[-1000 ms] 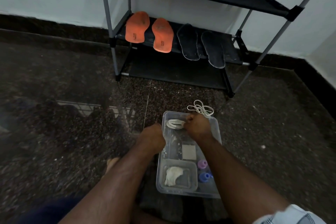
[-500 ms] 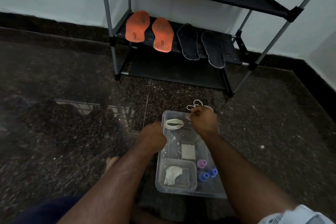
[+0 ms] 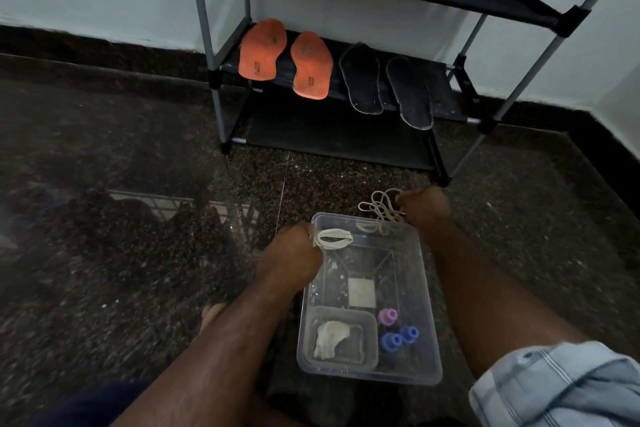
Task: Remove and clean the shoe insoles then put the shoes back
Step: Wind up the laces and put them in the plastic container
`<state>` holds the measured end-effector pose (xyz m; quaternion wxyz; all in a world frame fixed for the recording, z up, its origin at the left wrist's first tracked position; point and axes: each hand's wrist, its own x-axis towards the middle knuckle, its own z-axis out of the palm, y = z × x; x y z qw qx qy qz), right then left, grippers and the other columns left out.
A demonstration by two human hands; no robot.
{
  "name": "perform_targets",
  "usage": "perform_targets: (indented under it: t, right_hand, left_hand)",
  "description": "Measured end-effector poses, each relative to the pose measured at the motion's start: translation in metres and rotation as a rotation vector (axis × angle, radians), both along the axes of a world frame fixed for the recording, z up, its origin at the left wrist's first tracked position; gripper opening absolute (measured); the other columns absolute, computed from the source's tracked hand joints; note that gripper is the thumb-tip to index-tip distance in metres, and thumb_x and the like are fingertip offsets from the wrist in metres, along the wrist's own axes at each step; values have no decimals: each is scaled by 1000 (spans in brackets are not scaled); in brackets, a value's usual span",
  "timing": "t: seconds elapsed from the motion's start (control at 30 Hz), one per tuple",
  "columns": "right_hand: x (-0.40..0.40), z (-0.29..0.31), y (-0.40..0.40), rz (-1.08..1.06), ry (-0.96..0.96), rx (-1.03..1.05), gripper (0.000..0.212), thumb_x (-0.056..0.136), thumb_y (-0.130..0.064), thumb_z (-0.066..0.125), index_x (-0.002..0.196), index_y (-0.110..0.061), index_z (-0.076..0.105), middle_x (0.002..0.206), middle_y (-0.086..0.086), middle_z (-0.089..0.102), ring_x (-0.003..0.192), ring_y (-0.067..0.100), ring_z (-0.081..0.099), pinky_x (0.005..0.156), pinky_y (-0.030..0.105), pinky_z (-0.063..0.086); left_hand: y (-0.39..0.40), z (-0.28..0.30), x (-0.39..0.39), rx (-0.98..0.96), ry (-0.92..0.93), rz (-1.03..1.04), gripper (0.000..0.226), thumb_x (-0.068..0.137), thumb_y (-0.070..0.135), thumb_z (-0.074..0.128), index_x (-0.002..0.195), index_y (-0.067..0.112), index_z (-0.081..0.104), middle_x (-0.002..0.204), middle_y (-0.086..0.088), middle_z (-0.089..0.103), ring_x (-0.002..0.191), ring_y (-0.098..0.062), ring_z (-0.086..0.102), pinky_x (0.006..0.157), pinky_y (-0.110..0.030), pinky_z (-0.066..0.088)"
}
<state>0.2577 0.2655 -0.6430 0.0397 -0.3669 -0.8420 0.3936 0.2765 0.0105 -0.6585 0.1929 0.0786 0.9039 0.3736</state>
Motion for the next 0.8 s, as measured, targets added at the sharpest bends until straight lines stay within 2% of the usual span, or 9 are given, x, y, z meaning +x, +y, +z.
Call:
perform_targets:
  t: [0.1, 0.2, 0.33, 0.43, 0.5, 0.57, 0.63, 0.7, 0.8]
  right_hand:
    - [6, 18, -2, 34, 276, -63, 18, 81, -5, 64, 70, -19, 70, 76, 2, 73, 68, 20, 69, 70, 37, 58]
    - [33, 53, -20, 215, 383, -13, 22, 86, 1, 63, 80, -20, 64, 78, 0, 71, 70, 15, 69, 69, 31, 56]
    - [86, 70, -55, 462, 376, -126, 15, 87, -1, 66, 88, -16, 63, 84, 7, 70, 80, 23, 69, 73, 34, 57]
    - [108, 63, -69, 457, 404, -166, 17, 83, -2, 70, 82, -18, 66, 80, 5, 70, 77, 25, 68, 73, 42, 58]
    - [109, 60, -69, 424, 401, -153, 19, 82, -5, 72, 81, -24, 68, 78, 2, 71, 70, 24, 69, 68, 44, 58]
    - [110, 64, -65, 401, 345, -114, 23, 85, -9, 70, 88, -31, 70, 77, -2, 72, 64, 18, 69, 65, 38, 58]
    - [114, 68, -59, 437, 243, -39, 22, 89, -12, 67, 96, -33, 72, 76, -5, 73, 61, 11, 68, 64, 31, 58]
    - [118, 69, -56, 531, 137, 50, 20, 90, -16, 66, 89, -35, 73, 76, -8, 72, 63, 6, 67, 66, 30, 57]
    - [121, 67, -60, 645, 31, 30, 17, 92, -17, 63, 80, -28, 70, 78, -7, 71, 69, 9, 67, 68, 29, 55]
  left_hand:
    - [4, 4, -3, 131, 40, 73, 26, 84, 27, 58, 108, 30, 67, 103, 6, 70, 94, -15, 67, 85, -32, 55]
    - [10, 16, 2, 317, 65, 71, 36, 94, 19, 63, 128, 29, 61, 116, 9, 65, 101, -11, 63, 83, -19, 48]
    - [20, 31, 16, 593, -49, -114, 58, 94, 12, 65, 143, 38, 47, 137, 13, 55, 93, -15, 72, 86, -42, 59]
    - [29, 41, 27, 626, -91, -201, 46, 96, 8, 62, 137, 28, 54, 118, 3, 67, 81, -18, 73, 69, -33, 56]
    - [30, 46, 30, 639, -90, -186, 24, 99, 5, 56, 116, 18, 66, 96, -3, 73, 71, -11, 70, 63, -27, 53]
    - [27, 47, 29, 633, -55, -143, 20, 100, 7, 56, 100, 22, 69, 83, -4, 73, 67, -8, 67, 62, -25, 52]
    - [24, 49, 26, 605, -11, -120, 19, 100, 14, 58, 96, 27, 70, 88, -2, 74, 71, -8, 67, 64, -24, 51]
    - [22, 50, 25, 588, 23, -138, 17, 100, 17, 58, 97, 29, 71, 95, -2, 74, 78, -9, 68, 66, -23, 53]
    - [22, 44, 24, 570, 41, -198, 12, 94, 30, 62, 96, 36, 72, 91, -1, 72, 85, -20, 68, 83, -43, 58]
